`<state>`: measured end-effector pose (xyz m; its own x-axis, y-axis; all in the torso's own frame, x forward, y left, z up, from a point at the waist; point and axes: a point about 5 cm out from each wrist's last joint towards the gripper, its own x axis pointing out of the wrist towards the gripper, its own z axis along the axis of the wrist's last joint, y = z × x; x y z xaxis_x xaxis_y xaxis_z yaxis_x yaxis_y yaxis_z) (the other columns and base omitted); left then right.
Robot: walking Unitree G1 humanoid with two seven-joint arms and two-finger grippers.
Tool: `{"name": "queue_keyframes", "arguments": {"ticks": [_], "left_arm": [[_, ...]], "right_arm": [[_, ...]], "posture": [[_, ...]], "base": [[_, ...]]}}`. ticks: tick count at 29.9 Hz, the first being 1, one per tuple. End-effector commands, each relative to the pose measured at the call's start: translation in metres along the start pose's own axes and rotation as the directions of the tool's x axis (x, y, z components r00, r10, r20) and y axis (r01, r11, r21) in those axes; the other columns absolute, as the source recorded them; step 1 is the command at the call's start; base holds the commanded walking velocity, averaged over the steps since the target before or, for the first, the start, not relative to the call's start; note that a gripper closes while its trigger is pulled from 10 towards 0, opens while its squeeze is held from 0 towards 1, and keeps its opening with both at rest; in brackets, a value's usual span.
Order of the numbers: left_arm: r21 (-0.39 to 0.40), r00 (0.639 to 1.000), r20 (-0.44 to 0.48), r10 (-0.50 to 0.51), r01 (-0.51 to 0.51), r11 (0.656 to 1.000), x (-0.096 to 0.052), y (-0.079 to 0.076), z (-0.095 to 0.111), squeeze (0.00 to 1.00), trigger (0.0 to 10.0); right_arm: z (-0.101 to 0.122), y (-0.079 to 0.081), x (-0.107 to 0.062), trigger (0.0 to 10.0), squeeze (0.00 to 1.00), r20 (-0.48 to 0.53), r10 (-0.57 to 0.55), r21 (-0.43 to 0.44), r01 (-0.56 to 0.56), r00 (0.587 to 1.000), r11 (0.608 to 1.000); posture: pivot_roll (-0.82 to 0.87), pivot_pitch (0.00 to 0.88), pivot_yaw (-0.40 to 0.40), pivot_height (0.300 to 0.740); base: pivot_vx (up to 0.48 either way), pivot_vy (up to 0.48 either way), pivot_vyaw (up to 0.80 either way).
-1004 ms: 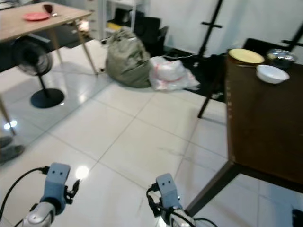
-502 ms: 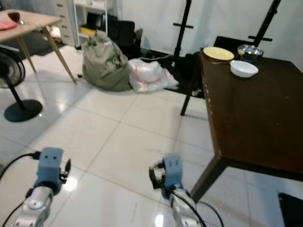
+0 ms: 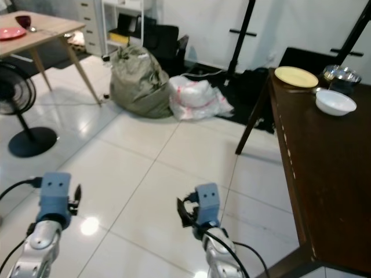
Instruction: Setting the table
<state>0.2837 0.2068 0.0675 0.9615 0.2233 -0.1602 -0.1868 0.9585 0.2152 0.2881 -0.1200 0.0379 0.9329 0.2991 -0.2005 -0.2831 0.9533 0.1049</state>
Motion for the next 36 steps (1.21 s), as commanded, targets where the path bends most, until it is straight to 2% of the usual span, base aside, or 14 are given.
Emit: {"name": "queue_keyframes", "arguments": {"ticks": [1, 18, 21, 23, 24, 25, 29, 32, 36], "left_arm": [[-0.005, 1.0, -0.002, -0.013, 0.013, 1.0, 0.0, -0.005, 0.001, 0.06, 10.0], [-0.002, 1.0, 0.004, -0.012, 0.012, 1.0, 0.001, -0.004, 0.004, 0.06, 10.0], [0.003, 1.0, 0.012, -0.012, 0.012, 1.0, 0.001, -0.003, 0.005, 0.07, 10.0], [0.005, 1.0, 0.027, -0.009, 0.009, 1.0, 0.002, -0.002, 0.009, 0.07, 10.0], [0.005, 1.0, 0.027, -0.009, 0.009, 1.0, 0.002, -0.002, 0.009, 0.07, 10.0], [0.007, 0.999, 0.051, -0.005, 0.004, 1.0, 0.003, -0.001, 0.016, 0.07, 10.0], [0.004, 0.994, 0.111, 0.007, -0.007, 1.0, 0.008, 0.003, 0.034, 0.07, 10.0], [-0.001, 0.989, 0.145, 0.02, -0.02, 1.0, 0.011, 0.006, 0.044, 0.07, 10.0], [-0.011, 0.987, 0.16, 0.032, -0.03, 0.999, 0.013, 0.009, 0.051, 0.07, 10.0]], "right_arm": [[-0.007, -0.009, -0.005, 10.0, 0.0, -0.034, -0.029, 0.005, 0.029, 0.999, 1.0], [-0.003, -0.007, -0.004, 10.0, 0.0, -0.028, -0.028, 0.007, 0.029, 0.999, 1.0], [0.002, -0.005, -0.002, 10.0, 0.0, -0.005, -0.02, -0.02, 0.02, 1.0, 1.0], [0.016, -0.001, 0.0, 10.0, 0.0, 0.054, -0.007, -0.056, 0.01, 0.999, 0.998], [0.016, -0.001, 0.0, 10.0, 0.0, 0.054, -0.007, -0.056, 0.01, 0.999, 0.998], [0.035, 0.003, 0.002, 10.0, 0.0, 0.126, 0.01, -0.085, 0.0, 0.992, 0.996], [0.077, 0.013, 0.007, 10.0, 0.0, 0.266, 0.052, -0.099, -0.027, 0.963, 0.995], [0.102, 0.019, 0.01, 10.0, 0.0, 0.335, 0.078, -0.108, -0.045, 0.939, 0.993], [0.121, 0.024, 0.011, 10.0, 0.0, 0.386, 0.099, -0.113, -0.06, 0.917, 0.992]], "posture": [[-0.06, 0.0, 0.053, 0.74], [-0.05, 0.0, 0.059, 0.74], [-0.05, 0.0, 0.061, 0.74], [-0.05, 0.0, 0.064, 0.74], [-0.05, 0.0, 0.064, 0.74], [-0.05, 0.0, 0.065, 0.74], [-0.05, 0.0, 0.067, 0.74], [-0.04, 0.0, 0.064, 0.74], [-0.04, 0.0, 0.06, 0.74]], "base": [[0.48, 0.0, -0.8], [0.48, 0.0, -0.8], [0.48, 0.0, -0.8], [0.48, 0.0, -0.4], [0.48, 0.0, 0.0], [0.48, 0.0, 0.0], [0.48, 0.0, 0.0], [0.48, 0.0, 0.0], [0.48, 0.0, 0.0]]}}
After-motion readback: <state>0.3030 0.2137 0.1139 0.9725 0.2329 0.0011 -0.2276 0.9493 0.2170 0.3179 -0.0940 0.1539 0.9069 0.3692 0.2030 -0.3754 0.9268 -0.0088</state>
